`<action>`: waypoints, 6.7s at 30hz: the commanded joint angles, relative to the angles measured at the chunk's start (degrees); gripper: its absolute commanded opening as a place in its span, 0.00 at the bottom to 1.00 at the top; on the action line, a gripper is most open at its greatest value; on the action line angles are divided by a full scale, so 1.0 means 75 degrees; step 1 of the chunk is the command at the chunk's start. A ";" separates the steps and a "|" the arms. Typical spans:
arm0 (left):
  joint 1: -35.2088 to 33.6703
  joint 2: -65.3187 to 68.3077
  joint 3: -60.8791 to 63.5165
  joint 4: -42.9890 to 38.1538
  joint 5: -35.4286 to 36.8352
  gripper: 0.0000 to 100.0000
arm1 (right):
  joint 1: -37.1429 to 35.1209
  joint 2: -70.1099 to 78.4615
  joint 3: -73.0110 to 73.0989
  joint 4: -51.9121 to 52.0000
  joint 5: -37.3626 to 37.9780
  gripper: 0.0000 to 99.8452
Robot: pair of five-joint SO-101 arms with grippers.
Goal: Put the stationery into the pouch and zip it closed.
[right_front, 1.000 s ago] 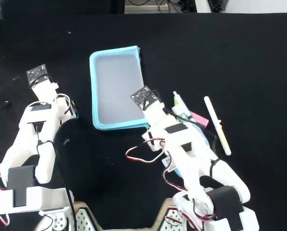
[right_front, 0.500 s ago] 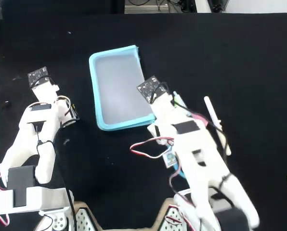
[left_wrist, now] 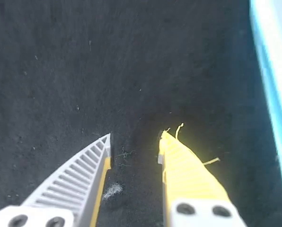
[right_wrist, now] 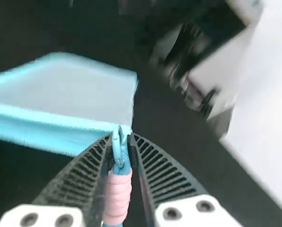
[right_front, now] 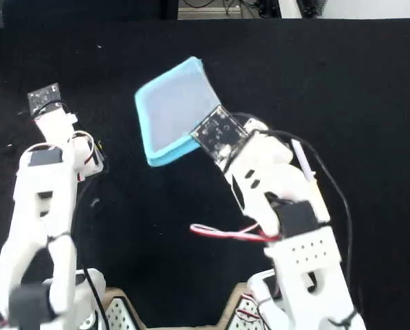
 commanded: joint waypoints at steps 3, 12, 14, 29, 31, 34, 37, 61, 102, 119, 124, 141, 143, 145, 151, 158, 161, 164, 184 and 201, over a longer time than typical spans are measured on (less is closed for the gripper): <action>-0.0029 -0.2262 0.0311 0.0059 -0.0117 0.17 | -0.0809 -0.0826 -0.0651 -0.0234 0.0082 0.01; 0.0850 -0.3727 0.0850 0.0105 -0.0809 0.17 | -0.1758 -0.0920 -0.0803 -0.0973 0.0082 0.01; 0.1248 -0.3938 0.1002 0.0117 -0.1149 0.17 | -0.1899 -0.0920 -0.0791 -0.1137 0.0082 0.01; 0.1776 -0.6470 0.1987 0.0129 -0.1465 0.17 | -0.1946 0.0135 -0.0955 -0.2473 -0.0246 0.01; 0.2069 -0.6763 0.2198 0.0129 -0.1477 0.17 | -0.1946 0.0557 -0.1377 -0.2579 -0.0762 0.01; 0.2596 -0.7010 0.2409 0.0129 -0.1489 0.17 | -0.1946 0.1190 -0.2374 -0.2192 -0.1430 0.01; 0.2749 -0.7021 0.2409 0.0188 -0.1489 0.17 | -0.1958 0.1670 -0.3194 -0.1465 -0.1793 0.01; 0.1963 -0.7092 0.2280 0.0293 -0.1430 0.17 | -0.3036 0.1647 -0.3851 0.1489 -0.1840 0.01; 0.3229 -0.5240 -0.4542 0.4864 -0.3270 0.17 | -0.4126 -0.1084 -0.1870 0.2251 -0.1793 0.01; 0.3276 -0.3927 -0.6840 0.6588 -0.3903 0.17 | -0.4114 -0.1119 -0.1565 0.2204 -0.1782 0.01; 0.3288 -0.3927 -0.6945 0.6681 -0.3915 0.17 | -0.4114 -0.1119 -0.1565 0.2204 -0.1782 0.01; 0.4073 -0.3915 -0.6078 0.6623 -0.4302 0.17 | -0.4114 -0.1131 -0.1565 0.2251 -0.1782 0.01; 0.3874 -0.3915 -0.6078 0.6623 -0.4302 0.17 | -0.4114 -0.1131 -0.1565 0.2262 -0.1782 0.01; 0.3558 -0.3915 -0.6078 0.6611 -0.4349 0.17 | -0.4114 -0.1131 -0.1553 0.2274 -0.1782 0.01; 0.3065 -0.3915 -0.6054 0.6611 -0.4513 0.17 | -0.4114 -0.1131 -0.1588 0.2333 -0.1782 0.01; 0.3077 -0.3915 -0.5574 0.6599 -0.4501 0.17 | -0.4114 -0.1131 -0.1565 0.2368 -0.1782 0.01; 0.3077 -0.3985 -0.5081 0.6248 -0.4501 0.17 | -0.4138 -0.1131 -0.1553 0.2368 -0.1782 0.01; 0.3077 -0.3997 -0.4835 0.6001 -0.4501 0.17 | -0.4138 -0.1131 -0.1553 0.2368 -0.1782 0.01; 0.3089 -0.3997 -0.4859 0.5849 -0.3059 0.03 | -0.4103 -0.1131 -0.3007 0.4771 -0.1782 0.01; 0.3077 -0.4009 -0.4859 0.5638 -0.2450 0.03 | -0.4173 -0.1131 -0.2327 0.4489 -0.3892 0.24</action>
